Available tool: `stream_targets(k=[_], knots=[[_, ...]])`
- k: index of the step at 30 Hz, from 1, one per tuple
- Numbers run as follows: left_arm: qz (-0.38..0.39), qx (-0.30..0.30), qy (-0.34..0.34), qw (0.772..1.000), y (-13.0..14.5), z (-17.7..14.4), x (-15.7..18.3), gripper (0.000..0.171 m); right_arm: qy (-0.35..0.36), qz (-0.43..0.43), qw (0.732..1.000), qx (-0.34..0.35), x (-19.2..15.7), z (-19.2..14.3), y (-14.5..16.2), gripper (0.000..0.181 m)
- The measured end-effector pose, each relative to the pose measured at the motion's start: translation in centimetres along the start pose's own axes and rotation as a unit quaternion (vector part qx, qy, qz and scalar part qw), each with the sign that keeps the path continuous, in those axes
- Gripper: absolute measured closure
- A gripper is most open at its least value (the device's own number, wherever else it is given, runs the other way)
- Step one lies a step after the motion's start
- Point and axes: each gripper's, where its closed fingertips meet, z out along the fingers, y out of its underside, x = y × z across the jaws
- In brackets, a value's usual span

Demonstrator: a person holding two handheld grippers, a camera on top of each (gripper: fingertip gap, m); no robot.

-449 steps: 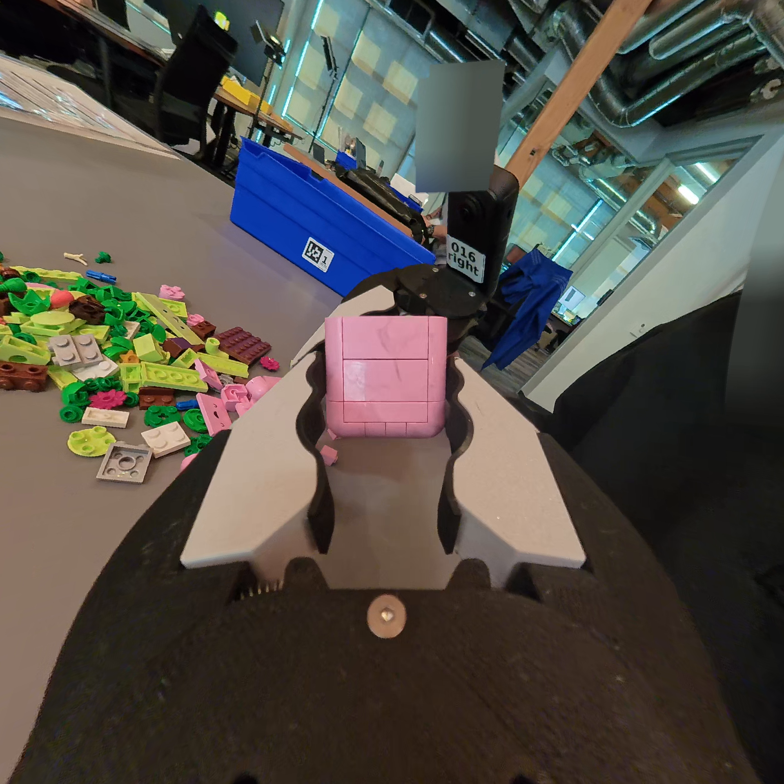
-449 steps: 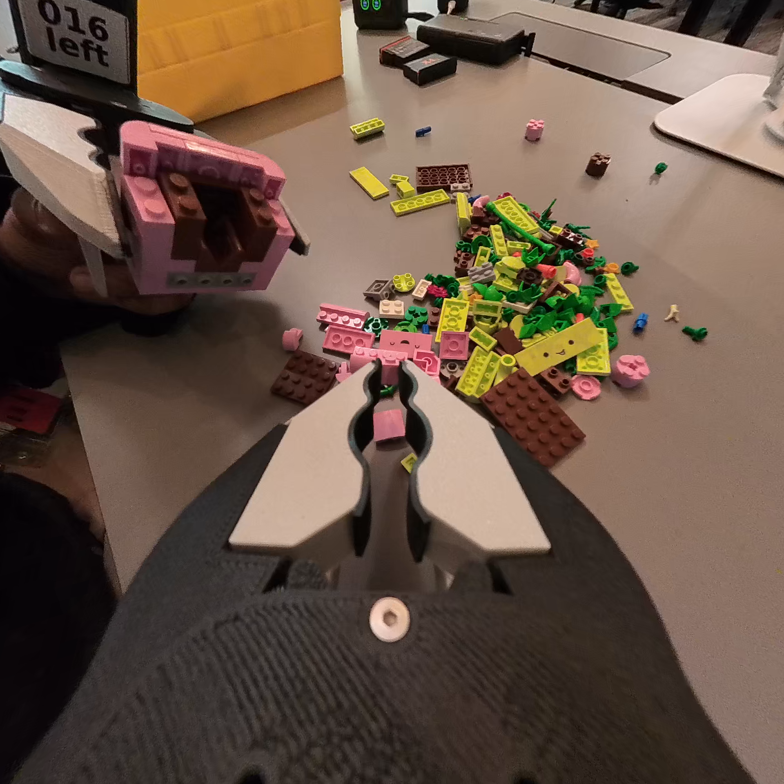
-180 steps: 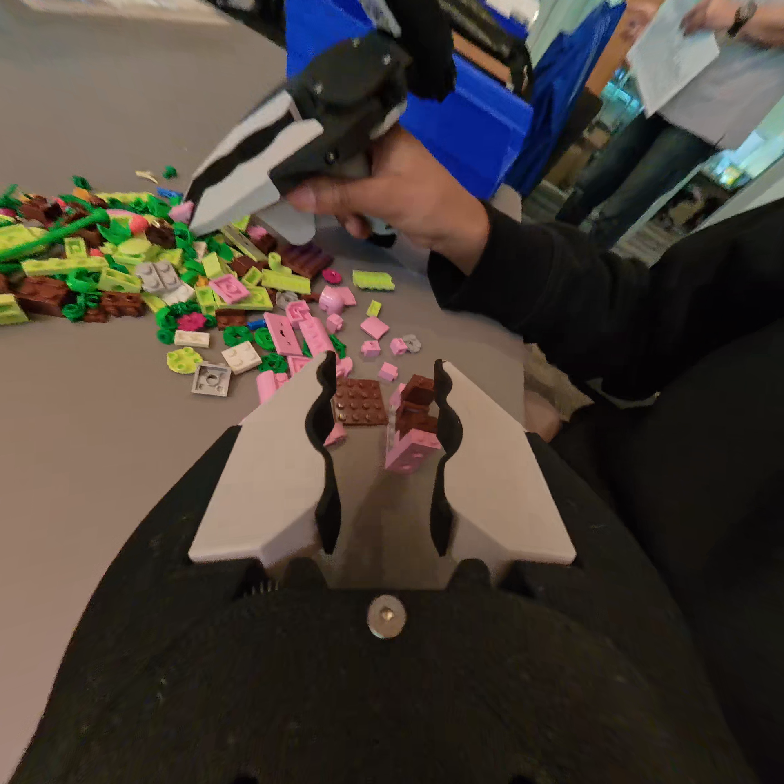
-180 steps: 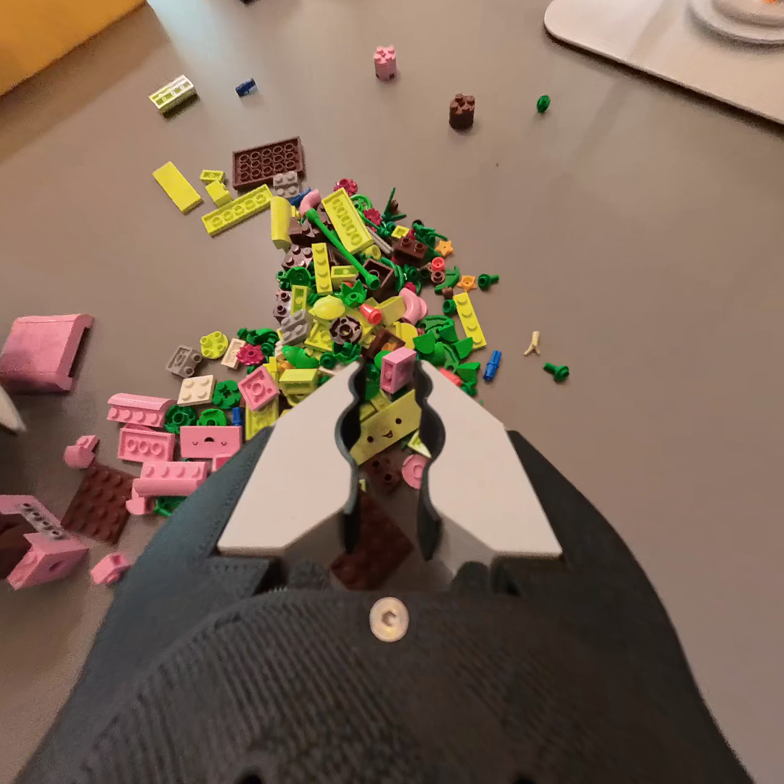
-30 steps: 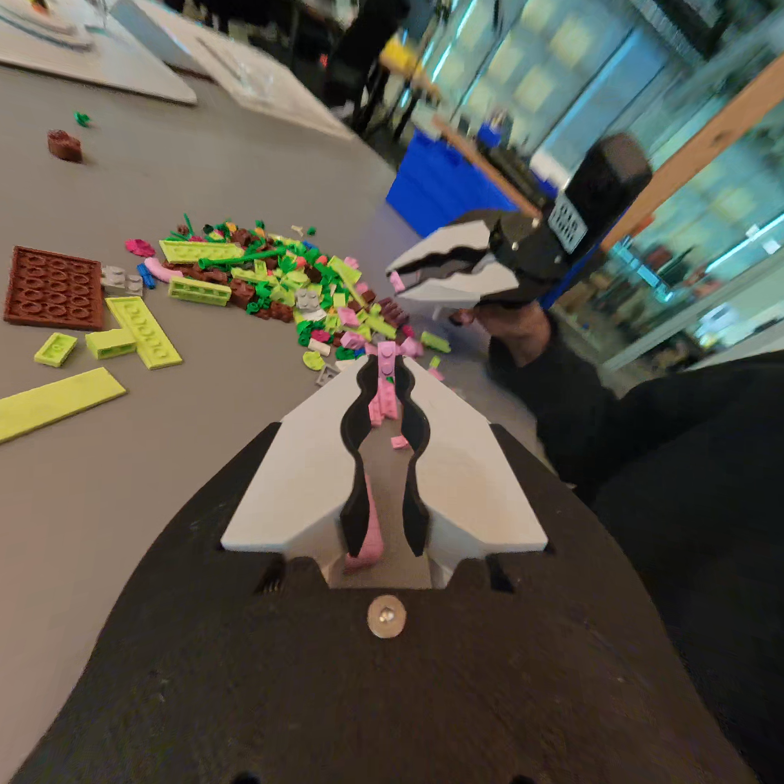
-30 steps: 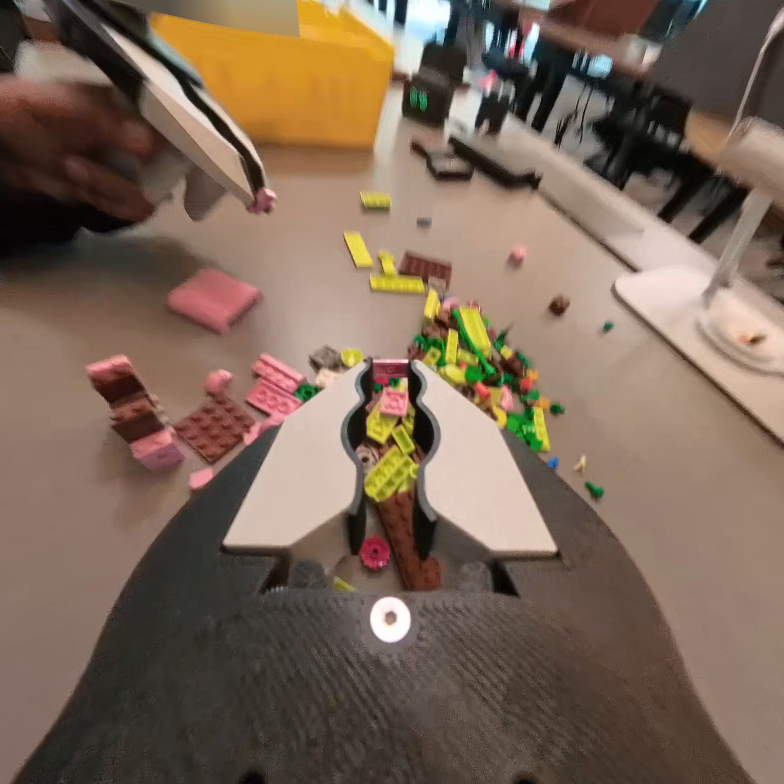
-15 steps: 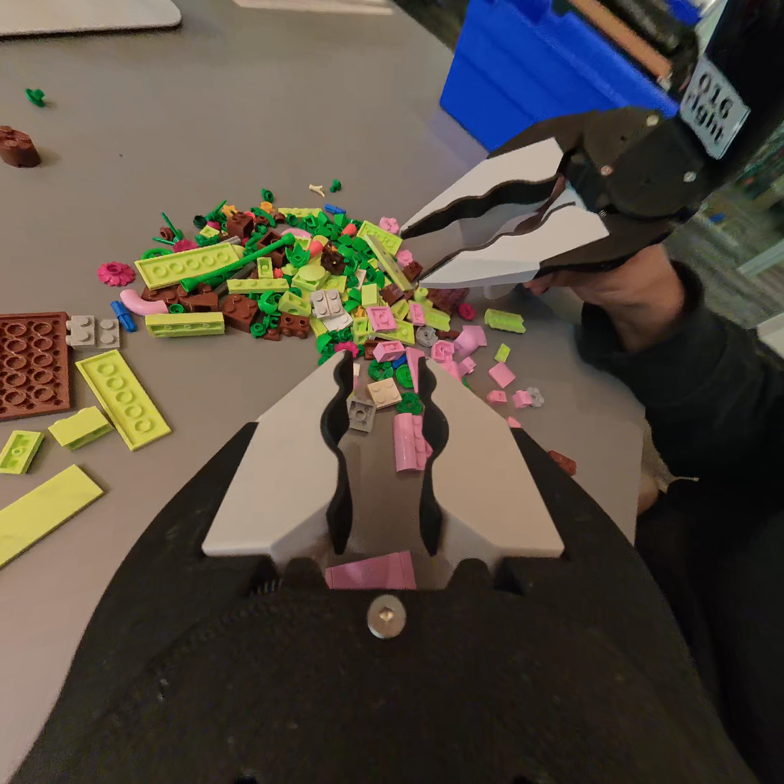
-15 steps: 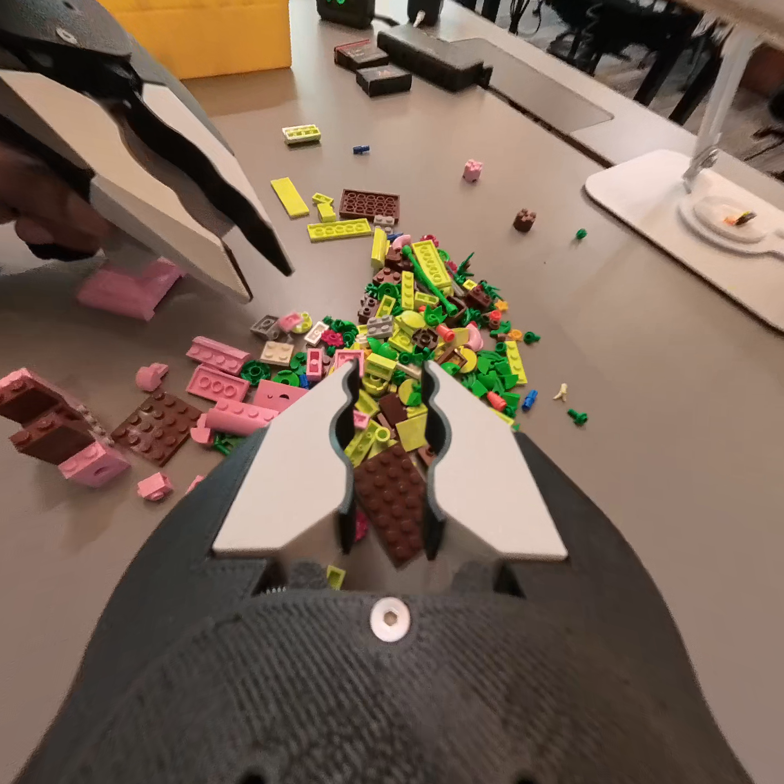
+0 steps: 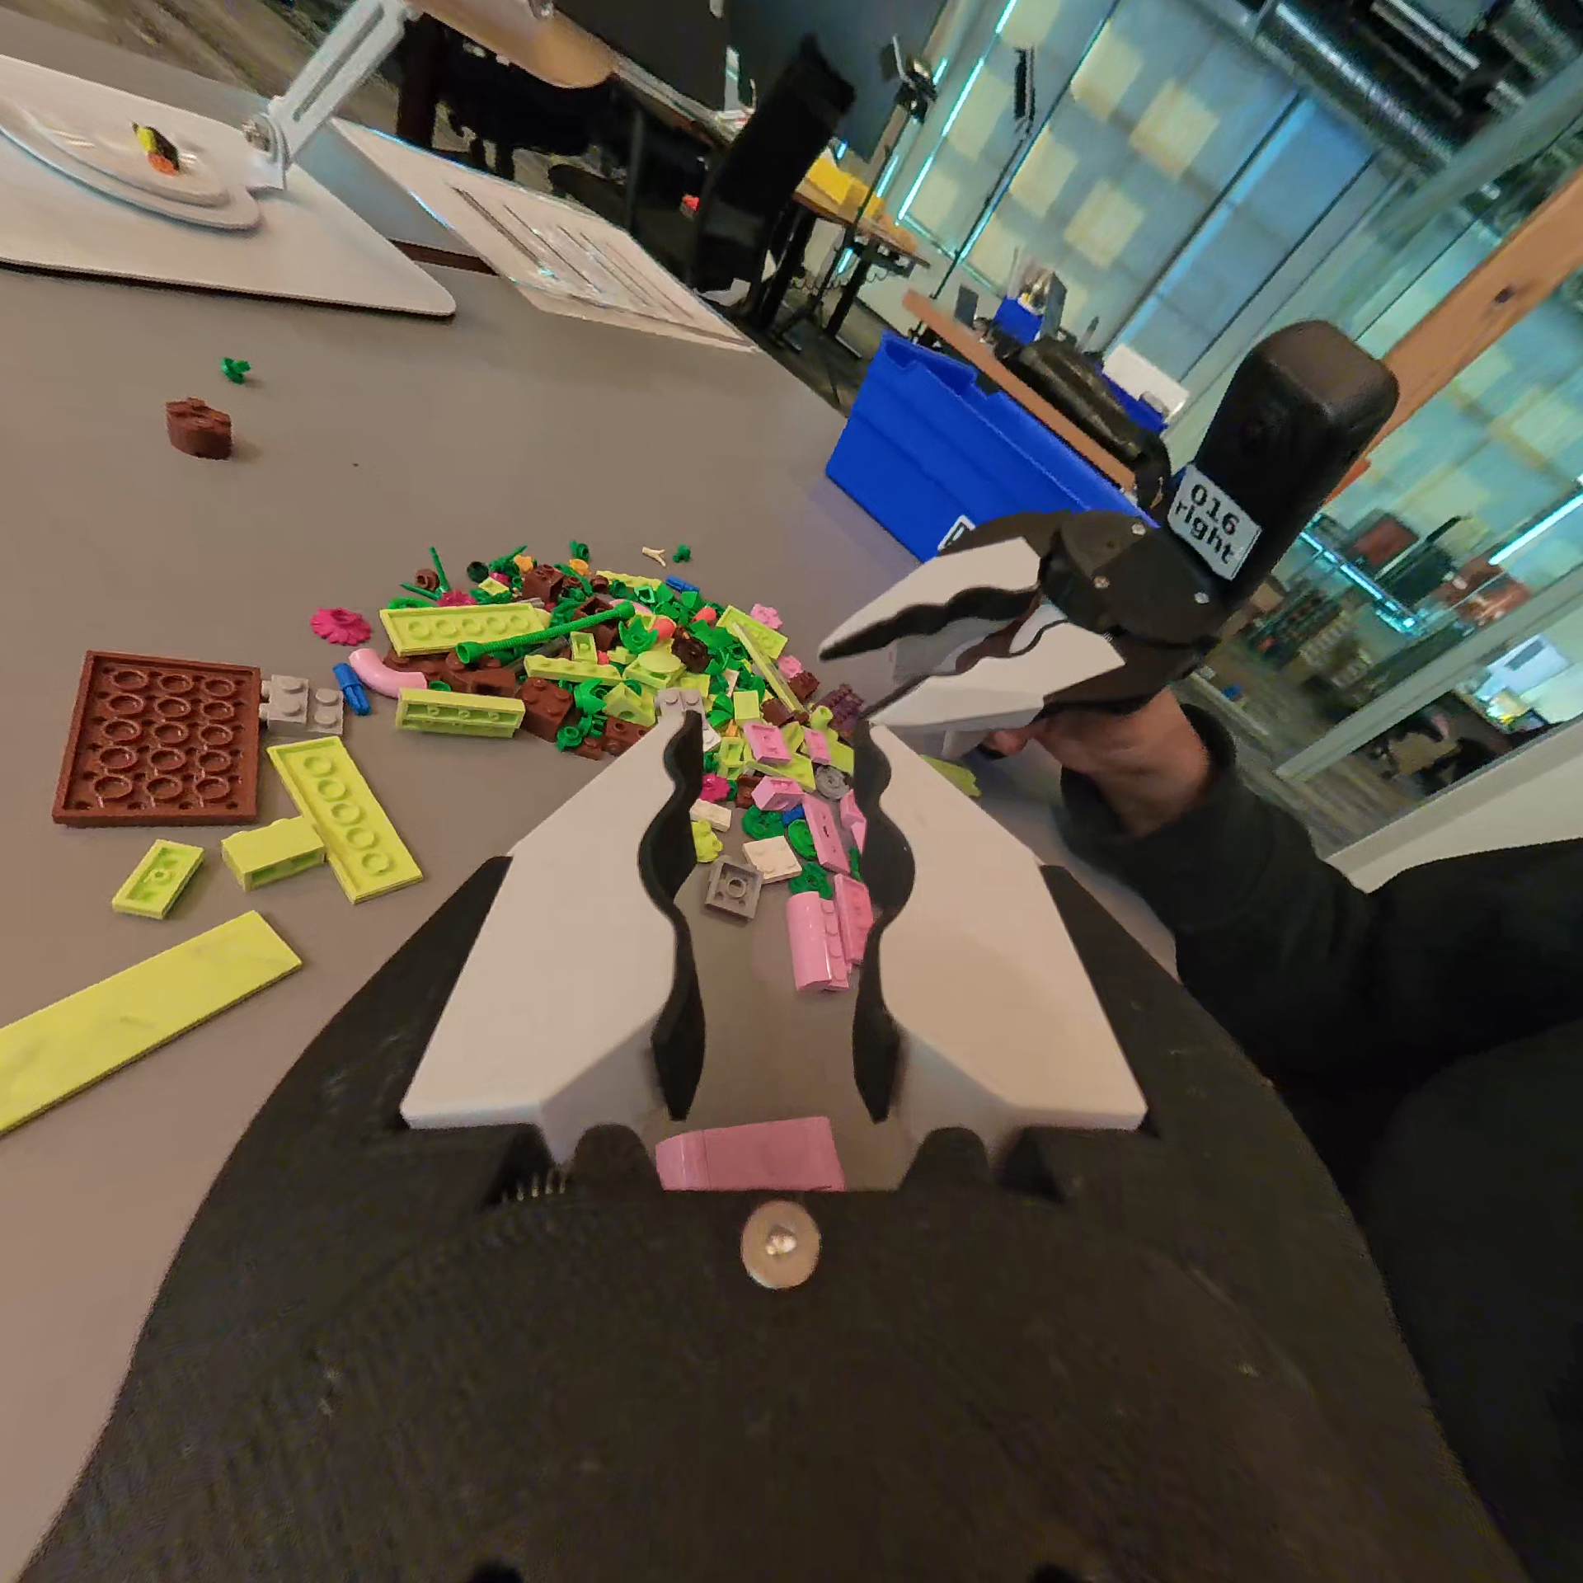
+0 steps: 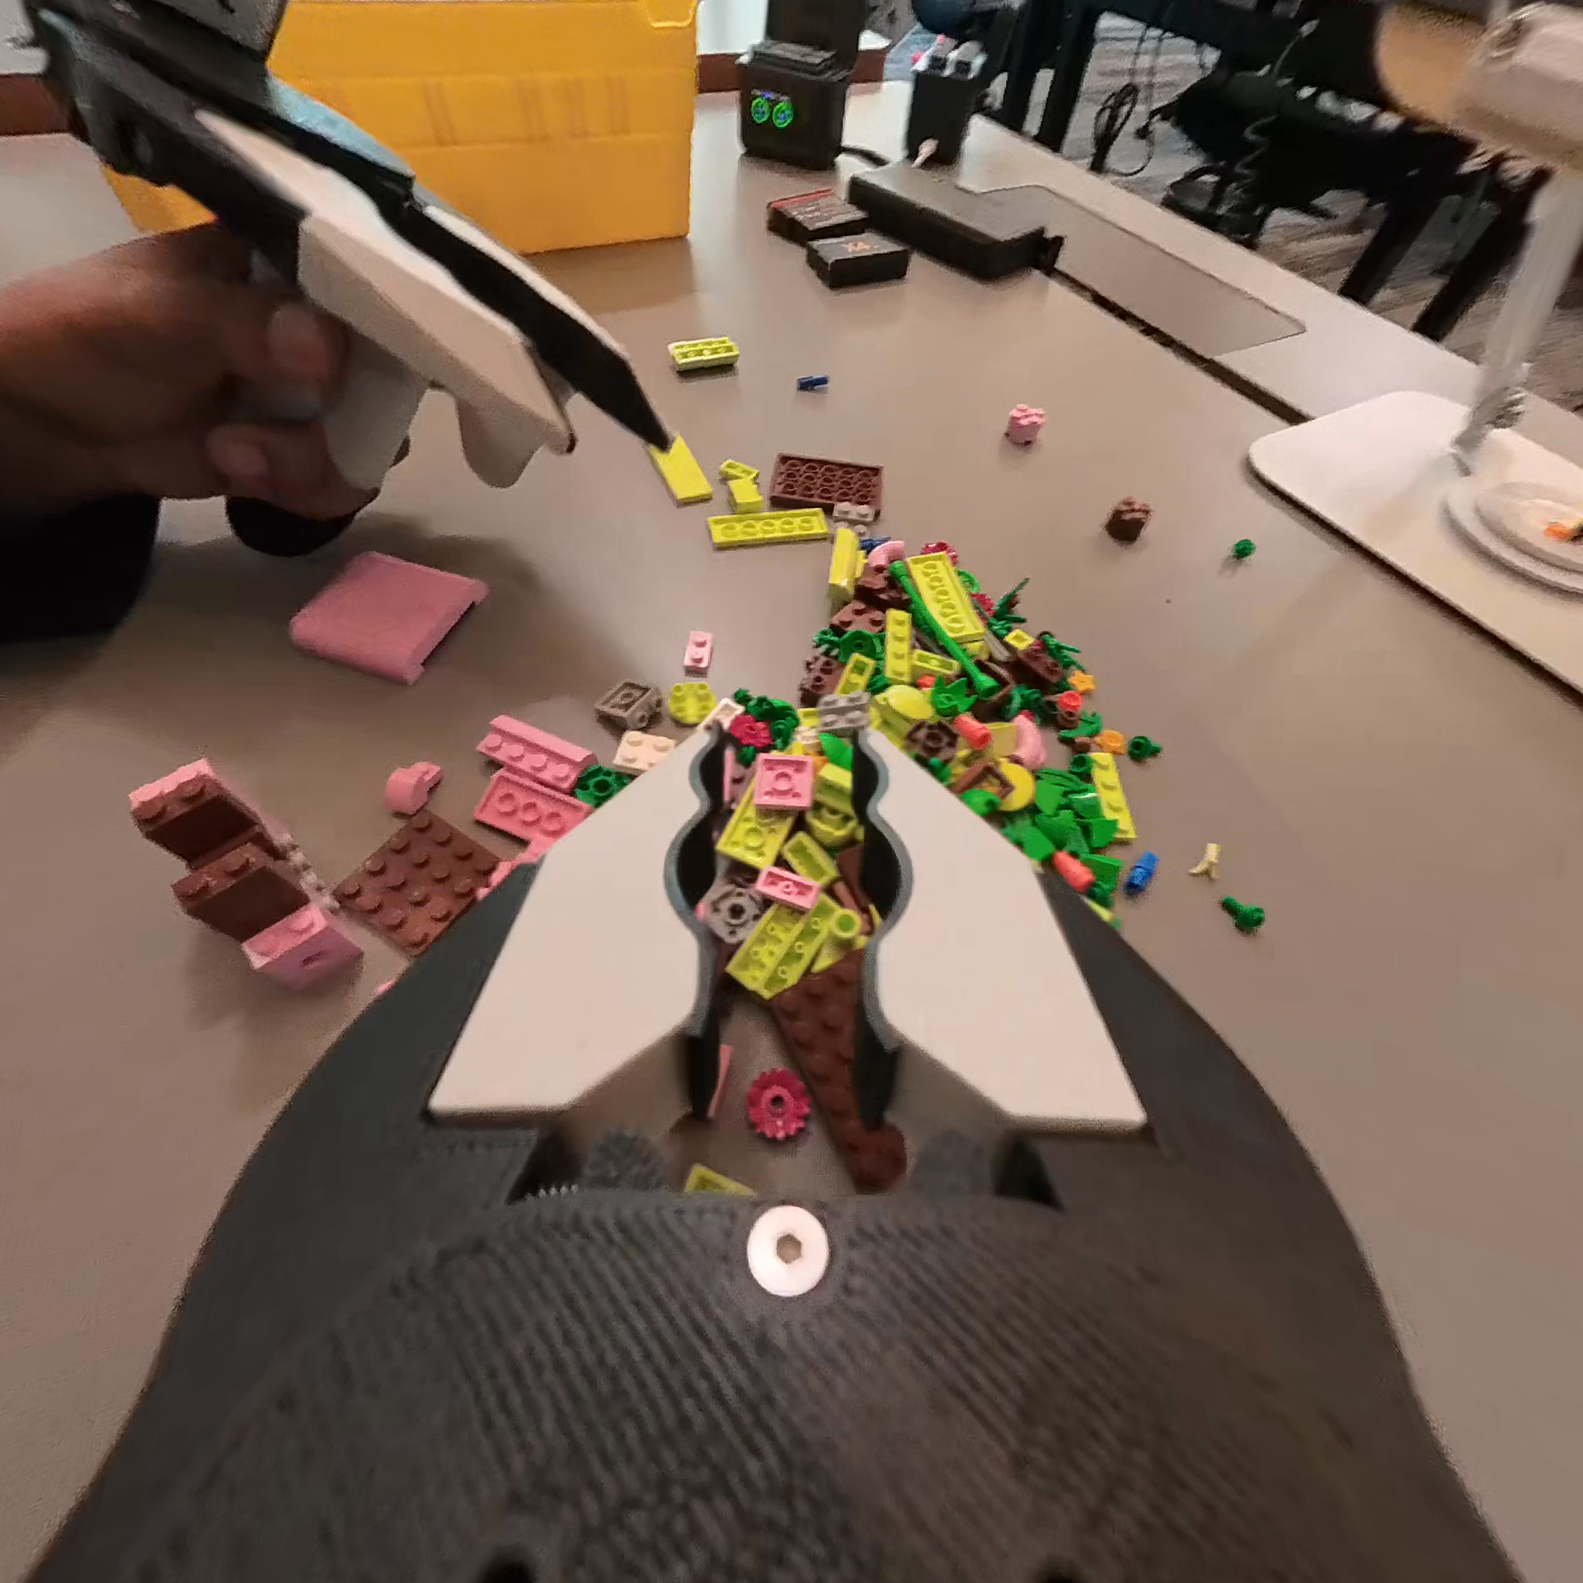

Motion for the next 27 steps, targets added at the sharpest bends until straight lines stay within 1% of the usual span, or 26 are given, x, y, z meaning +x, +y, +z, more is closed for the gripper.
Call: stream_targets(k=[2, 8, 10, 14, 16, 19, 21, 24, 27], knots=[[-0.001, 0.001, 0.003, 1.0, 0.0, 0.0, 0.1, 0.139, -0.015, -0.006, 1.0, -0.016, -0.7, 0.4, 0.4, 0.158], [0.005, -0.01, 0.002, 1.0, 0.4, 0.3, 0.2, 0.14, -0.031, -0.031, 0.997, -0.071, -2.0, 1.5, 2.0, 0.157], [0.003, -0.011, 0.008, 1.0, 0.5, 0.3, 0.4, 0.14, -0.03, -0.037, 0.997, -0.068, -2.1, 1.5, 1.9, 0.158], [0.007, -0.004, 0.037, 0.999, 0.3, 0.2, 1.4, 0.139, -0.042, -0.042, 0.998, -0.019, -2.5, 0.9, 0.2, 0.155], [0.015, 0.0, 0.068, 0.998, 0.2, 0.2, 2.6, 0.136, -0.049, -0.06, 0.997, 0.015, -2.9, 0.3, -0.9, 0.154], [0.031, 0.001, 0.134, 0.99, 0.3, -0.1, 5.1, 0.132, -0.059, -0.089, 0.993, 0.058, -3.9, -0.7, -1.9, 0.153], [0.045, -0.002, 0.164, 0.985, 0.5, -0.3, 6.3, 0.128, -0.088, -0.09, 0.988, 0.085, -5.1, -1.6, -2.2, 0.153], [0.084, -0.019, 0.207, 0.975, 1.5, -0.9, 8.5, 0.121, -0.138, -0.064, 0.982, 0.115, -6.9, -2.9, -2.3, 0.154], [0.125, -0.056, 0.202, 0.97, 3.6, -1.1, 9.9, 0.115, -0.212, -0.014, 0.967, 0.139, -8.8, -4.6, -2.7, 0.151]])
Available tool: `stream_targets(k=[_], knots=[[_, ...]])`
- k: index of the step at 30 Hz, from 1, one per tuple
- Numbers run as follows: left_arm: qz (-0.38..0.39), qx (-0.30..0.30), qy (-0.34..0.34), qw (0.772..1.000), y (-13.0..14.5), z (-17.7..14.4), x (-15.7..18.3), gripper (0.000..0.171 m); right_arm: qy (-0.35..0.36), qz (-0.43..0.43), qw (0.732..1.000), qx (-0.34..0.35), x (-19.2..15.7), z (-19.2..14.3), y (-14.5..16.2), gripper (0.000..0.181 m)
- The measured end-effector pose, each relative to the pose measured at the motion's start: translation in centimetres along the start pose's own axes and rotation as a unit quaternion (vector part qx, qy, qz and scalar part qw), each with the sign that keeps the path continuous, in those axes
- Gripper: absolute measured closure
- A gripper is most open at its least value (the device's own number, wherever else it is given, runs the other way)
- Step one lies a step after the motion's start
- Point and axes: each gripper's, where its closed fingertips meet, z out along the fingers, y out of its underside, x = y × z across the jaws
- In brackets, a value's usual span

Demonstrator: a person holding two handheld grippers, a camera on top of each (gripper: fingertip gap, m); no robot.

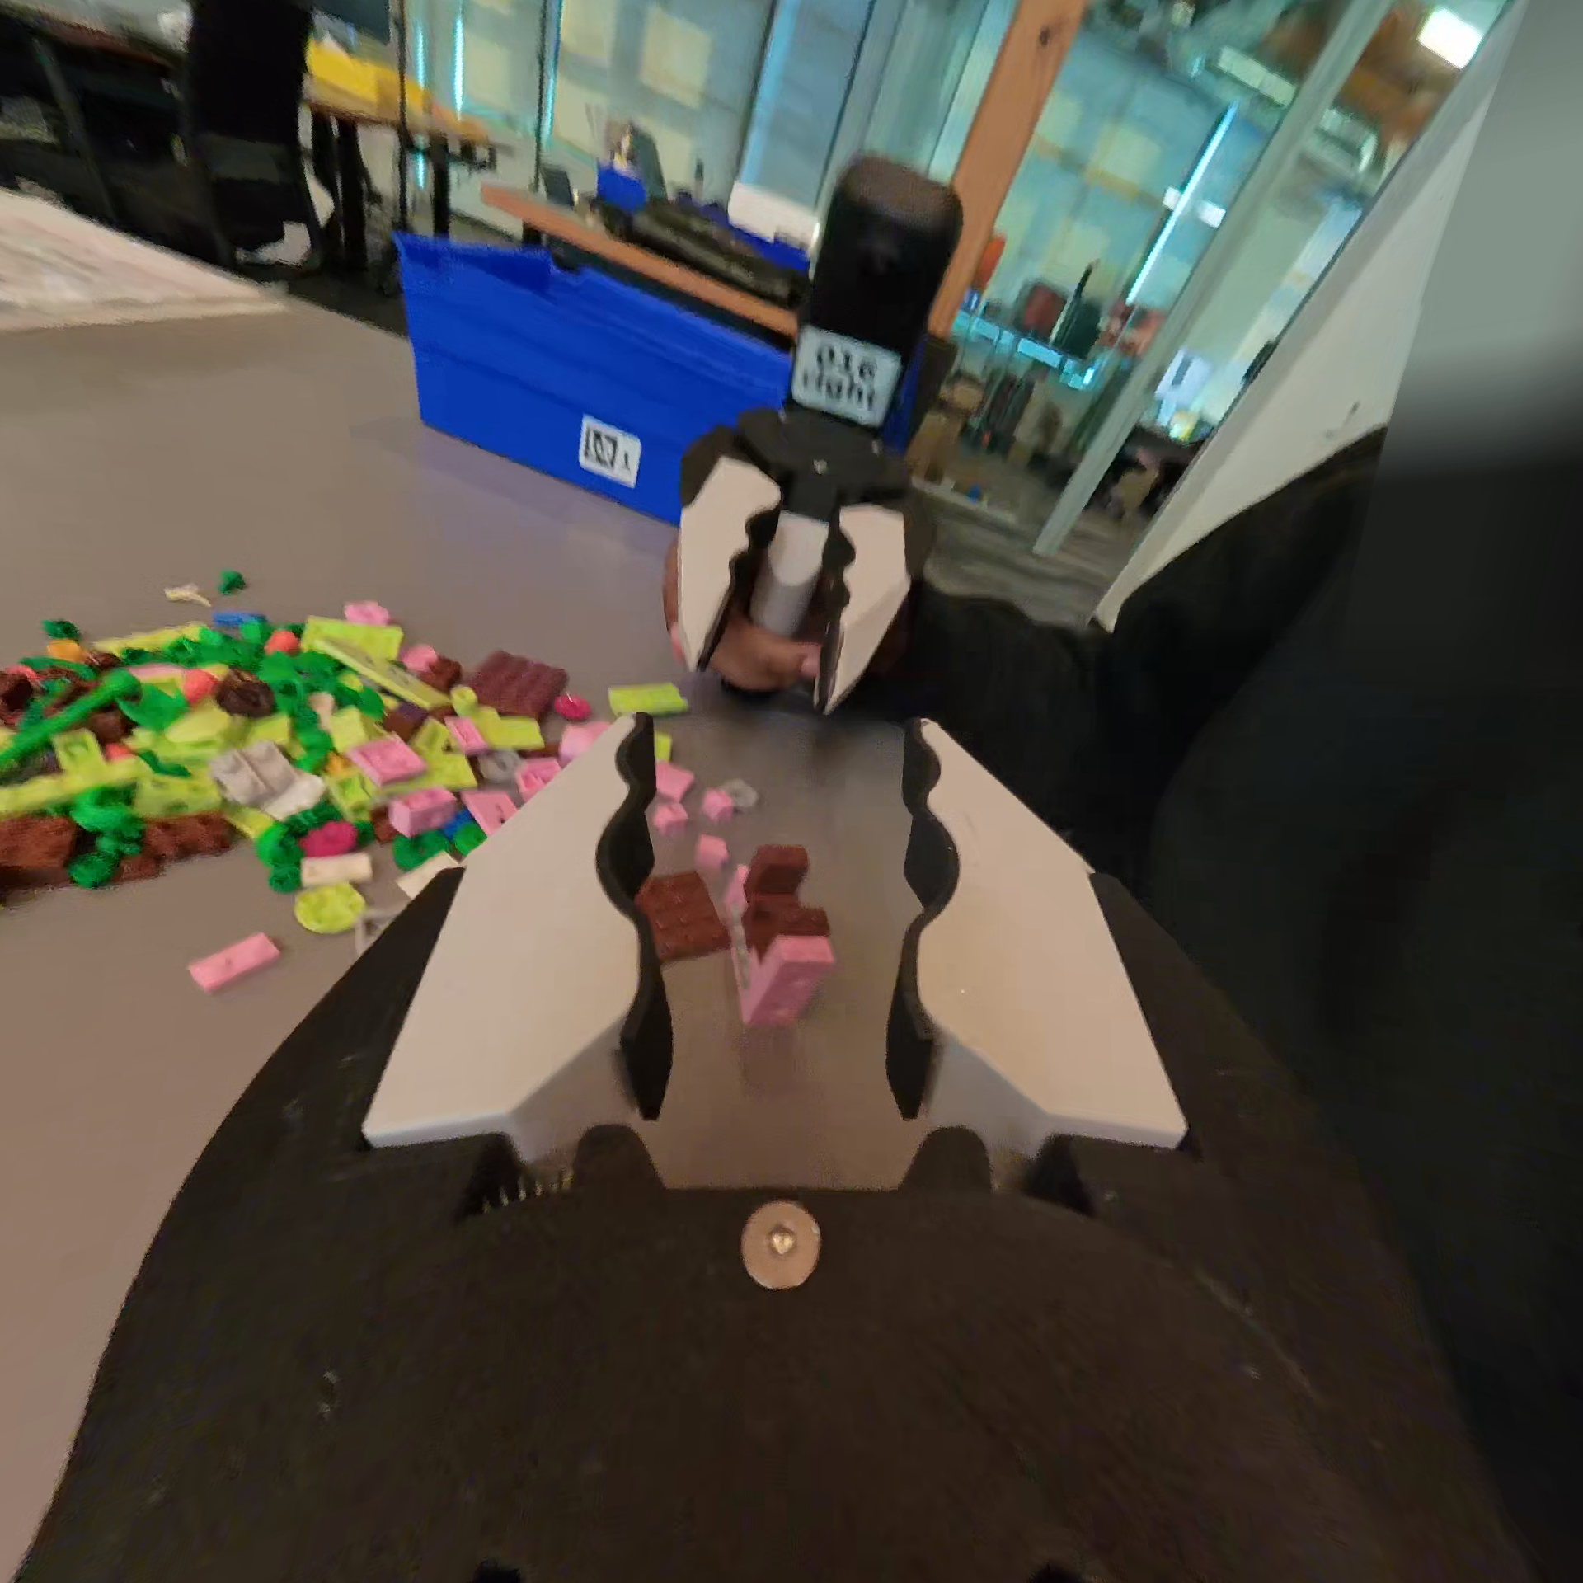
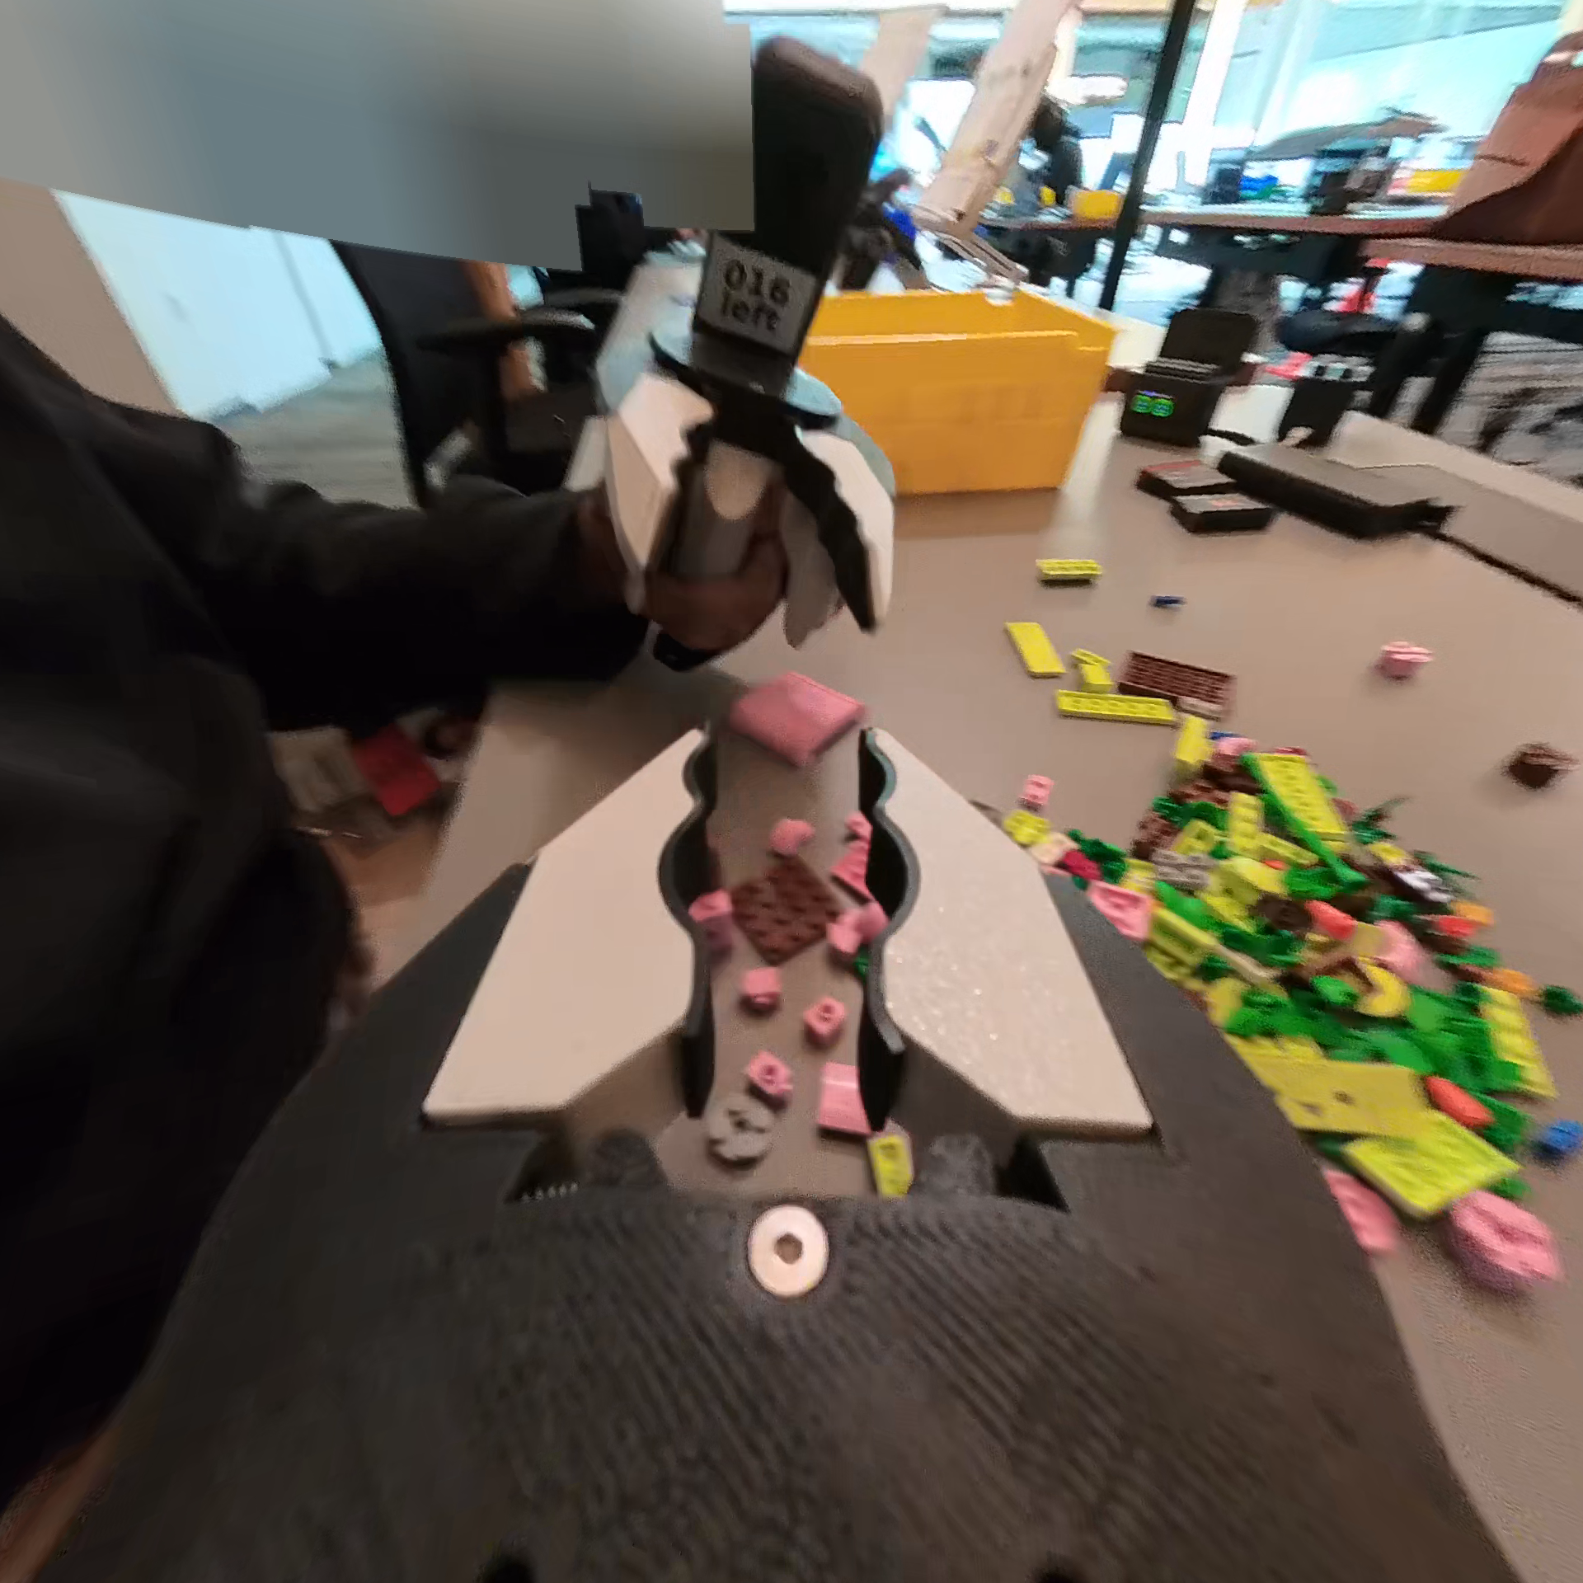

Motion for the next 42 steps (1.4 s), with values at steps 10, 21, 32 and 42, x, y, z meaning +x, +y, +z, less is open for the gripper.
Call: stream_targets(k=[10, 21, 32, 42], knots=[[0.069, -0.234, -0.166, 0.956, 8.3, 2.1, -0.5, 0.127, -0.055, 0.013, 0.986, -0.158, -3.4, 2.2, 4.6, 0.146], [0.105, -0.269, -0.159, 0.944, 9.3, 2.5, -0.4, 0.155, -0.061, 0.022, 0.976, -0.209, -3.2, 2.7, 6.1, 0.167], [0.11, -0.271, -0.162, 0.943, 9.4, 2.9, -0.3, 0.154, -0.094, 0.13, 0.984, 0.072, -1.6, -0.7, -2.2, 0.168], [0.159, -0.085, -0.212, 0.96, 2.5, 3.4, 0.5, 0.114, -0.19, 0.218, 0.932, 0.217, -2.2, -3.5, -6.5, 0.168]])
